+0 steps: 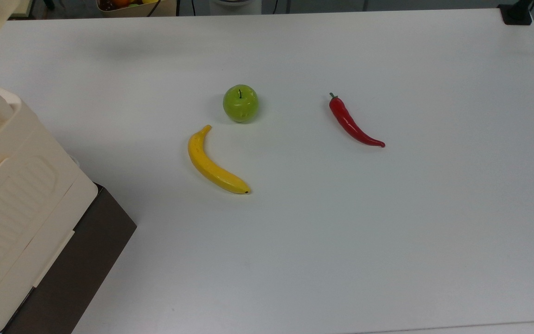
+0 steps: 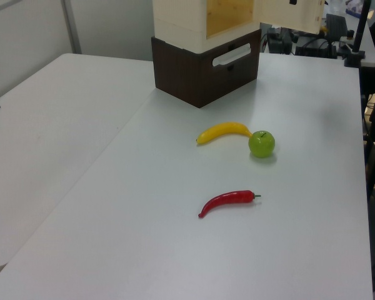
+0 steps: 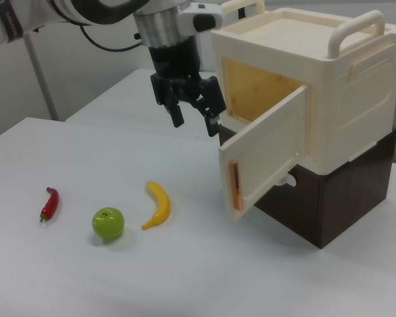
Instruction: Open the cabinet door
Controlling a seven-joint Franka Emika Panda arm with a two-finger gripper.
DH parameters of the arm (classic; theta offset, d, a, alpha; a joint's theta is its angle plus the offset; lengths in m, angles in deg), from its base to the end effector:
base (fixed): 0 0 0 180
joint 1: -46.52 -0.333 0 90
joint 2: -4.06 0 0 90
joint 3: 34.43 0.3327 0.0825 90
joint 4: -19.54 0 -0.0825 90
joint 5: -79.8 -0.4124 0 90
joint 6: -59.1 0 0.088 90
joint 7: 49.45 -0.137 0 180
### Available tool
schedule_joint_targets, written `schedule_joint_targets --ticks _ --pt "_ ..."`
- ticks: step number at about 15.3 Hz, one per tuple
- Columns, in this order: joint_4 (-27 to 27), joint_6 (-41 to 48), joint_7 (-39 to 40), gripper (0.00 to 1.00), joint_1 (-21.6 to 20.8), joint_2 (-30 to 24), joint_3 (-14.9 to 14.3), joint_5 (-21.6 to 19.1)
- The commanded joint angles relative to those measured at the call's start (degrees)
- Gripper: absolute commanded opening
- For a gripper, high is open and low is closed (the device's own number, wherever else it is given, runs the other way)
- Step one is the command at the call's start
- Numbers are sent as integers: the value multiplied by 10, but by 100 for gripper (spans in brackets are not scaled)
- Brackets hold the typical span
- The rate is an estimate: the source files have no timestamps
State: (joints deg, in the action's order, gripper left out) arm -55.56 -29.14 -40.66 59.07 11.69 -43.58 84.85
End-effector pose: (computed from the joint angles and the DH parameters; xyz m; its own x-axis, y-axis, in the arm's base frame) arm 0.5788 -0.2352 0.6597 0.9717 -0.2224 0.0801 -0.2310 -0.9653 0.1220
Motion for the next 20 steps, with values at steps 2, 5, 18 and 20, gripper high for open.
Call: schedule_joint_targets --ticks 2,5,18,20 --pt "-7 16 -31 100 -40 -9 32 -14" --pt "-18 11 -55 100 -45 -9 76 -41" --pt "-123 -12 -128 100 -202 -26 80 3" --pt "-120 -7 -129 100 -199 -27 79 3"
